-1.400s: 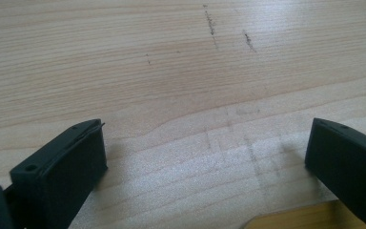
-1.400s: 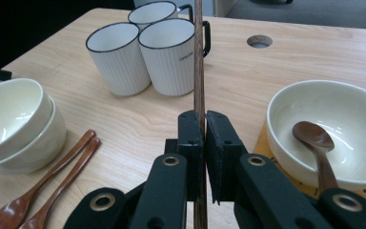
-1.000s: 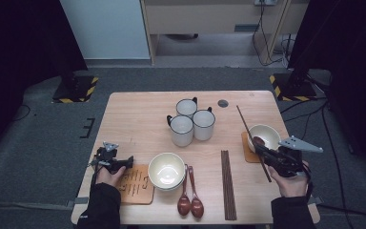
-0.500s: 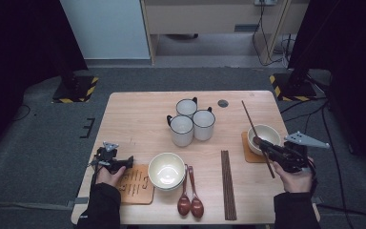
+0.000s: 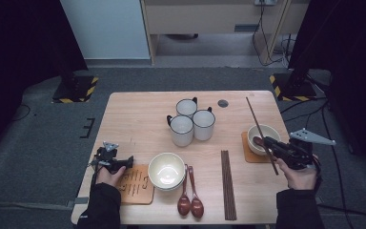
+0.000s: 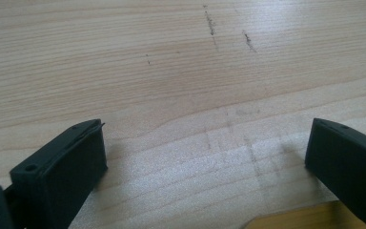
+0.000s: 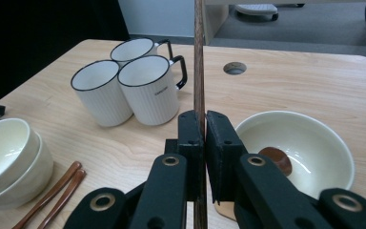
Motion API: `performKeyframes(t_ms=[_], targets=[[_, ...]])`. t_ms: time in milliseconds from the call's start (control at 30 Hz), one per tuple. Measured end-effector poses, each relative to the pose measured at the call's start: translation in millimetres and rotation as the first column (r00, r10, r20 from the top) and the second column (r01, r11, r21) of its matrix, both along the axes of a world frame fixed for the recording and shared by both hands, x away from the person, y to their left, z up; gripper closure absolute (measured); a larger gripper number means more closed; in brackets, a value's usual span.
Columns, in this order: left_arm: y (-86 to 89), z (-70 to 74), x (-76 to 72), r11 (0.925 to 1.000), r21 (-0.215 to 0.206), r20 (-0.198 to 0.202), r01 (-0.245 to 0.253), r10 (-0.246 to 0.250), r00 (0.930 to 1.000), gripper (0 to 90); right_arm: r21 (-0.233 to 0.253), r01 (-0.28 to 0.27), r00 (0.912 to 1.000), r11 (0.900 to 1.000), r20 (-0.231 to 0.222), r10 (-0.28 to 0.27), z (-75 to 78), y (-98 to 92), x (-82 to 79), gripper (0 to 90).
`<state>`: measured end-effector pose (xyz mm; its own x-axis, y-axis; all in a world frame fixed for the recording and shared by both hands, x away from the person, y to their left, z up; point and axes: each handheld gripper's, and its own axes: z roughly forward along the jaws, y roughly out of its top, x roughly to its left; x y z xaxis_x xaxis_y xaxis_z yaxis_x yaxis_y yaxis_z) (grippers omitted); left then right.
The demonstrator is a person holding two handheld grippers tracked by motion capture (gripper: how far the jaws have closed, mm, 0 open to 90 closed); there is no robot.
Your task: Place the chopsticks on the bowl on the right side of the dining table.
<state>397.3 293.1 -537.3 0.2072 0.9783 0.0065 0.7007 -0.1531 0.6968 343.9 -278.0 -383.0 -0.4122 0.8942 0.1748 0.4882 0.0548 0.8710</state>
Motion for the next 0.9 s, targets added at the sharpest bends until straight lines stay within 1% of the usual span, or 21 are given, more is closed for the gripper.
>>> performKeyframes(t_ms=[333, 600, 900], targets=[[0.0, 0.0, 0.0, 1.0, 0.0, 0.0, 0.0, 0.0, 1.0, 0.0, 0.003, 0.014, 0.9999, 1.0, -0.01, -0.014, 0.4, -10.7, 7.2, 85.1], [0.0, 0.0, 0.0, 1.0, 0.0, 0.0, 0.0, 0.0, 1.0, 0.0, -0.007, 0.029, 0.9993, 1.0, -0.024, -0.029, -2.3, -19.3, 14.8, 85.1], [0.0, 0.0, 0.0, 1.0, 0.0, 0.0, 0.0, 0.0, 1.0, 0.0, -0.015, 0.024, 0.9989, 1.0, -0.04, -0.025, -5.6, -28.5, 22.1, 85.1]])
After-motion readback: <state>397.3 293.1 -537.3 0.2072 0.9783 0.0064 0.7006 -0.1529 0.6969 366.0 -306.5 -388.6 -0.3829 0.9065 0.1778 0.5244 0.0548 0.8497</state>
